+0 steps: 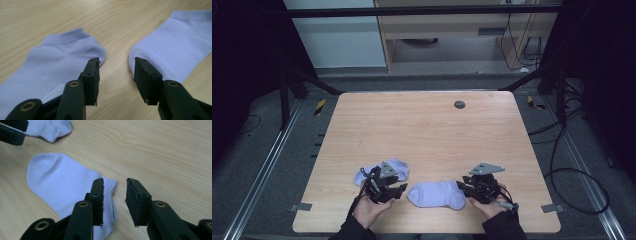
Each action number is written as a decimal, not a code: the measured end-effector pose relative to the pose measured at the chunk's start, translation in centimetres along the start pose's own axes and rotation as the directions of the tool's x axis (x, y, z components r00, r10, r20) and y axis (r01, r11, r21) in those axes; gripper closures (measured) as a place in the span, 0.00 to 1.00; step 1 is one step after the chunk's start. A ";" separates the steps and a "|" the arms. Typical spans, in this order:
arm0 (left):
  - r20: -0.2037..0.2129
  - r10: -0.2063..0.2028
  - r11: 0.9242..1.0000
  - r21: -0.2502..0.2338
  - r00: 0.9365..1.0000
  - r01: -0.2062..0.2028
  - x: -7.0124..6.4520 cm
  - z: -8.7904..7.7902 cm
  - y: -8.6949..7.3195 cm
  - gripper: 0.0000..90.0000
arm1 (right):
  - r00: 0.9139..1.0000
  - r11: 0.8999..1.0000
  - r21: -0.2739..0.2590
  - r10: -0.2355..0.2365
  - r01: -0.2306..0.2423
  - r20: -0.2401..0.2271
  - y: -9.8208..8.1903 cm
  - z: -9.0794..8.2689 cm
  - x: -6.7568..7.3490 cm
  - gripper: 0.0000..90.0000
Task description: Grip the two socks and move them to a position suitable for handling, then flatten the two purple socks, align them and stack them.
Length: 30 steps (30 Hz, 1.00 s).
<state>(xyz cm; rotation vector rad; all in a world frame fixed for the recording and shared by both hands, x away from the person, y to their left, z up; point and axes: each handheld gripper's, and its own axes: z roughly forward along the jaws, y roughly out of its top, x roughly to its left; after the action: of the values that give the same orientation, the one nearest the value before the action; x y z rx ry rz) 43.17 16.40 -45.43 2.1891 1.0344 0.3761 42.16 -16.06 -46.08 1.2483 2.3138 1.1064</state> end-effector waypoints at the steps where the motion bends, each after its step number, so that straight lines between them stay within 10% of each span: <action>1: -0.011 -0.012 1.000 -0.012 1.000 0.011 0.4 -0.3 -0.1 0.58 | 1.000 1.000 -0.008 0.007 -0.007 0.001 0.2 0.0 0.0 0.72; 13: -0.135 -0.123 0.990 -0.085 0.983 0.112 6.1 -3.2 -2.3 0.50 | 1.000 0.999 -0.052 -0.010 0.009 -0.023 3.0 1.8 1.8 0.56; 30: -0.202 -0.210 0.976 -0.102 0.957 0.193 9.8 -3.6 -4.2 0.47 | 0.999 0.997 -0.078 -0.011 0.008 -0.043 6.7 5.4 4.6 0.49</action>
<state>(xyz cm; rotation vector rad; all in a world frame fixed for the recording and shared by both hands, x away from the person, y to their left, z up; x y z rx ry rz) 45.19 27.43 -45.92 1.9795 1.3220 0.5564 46.45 -7.48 -44.22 1.1955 2.2822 1.2195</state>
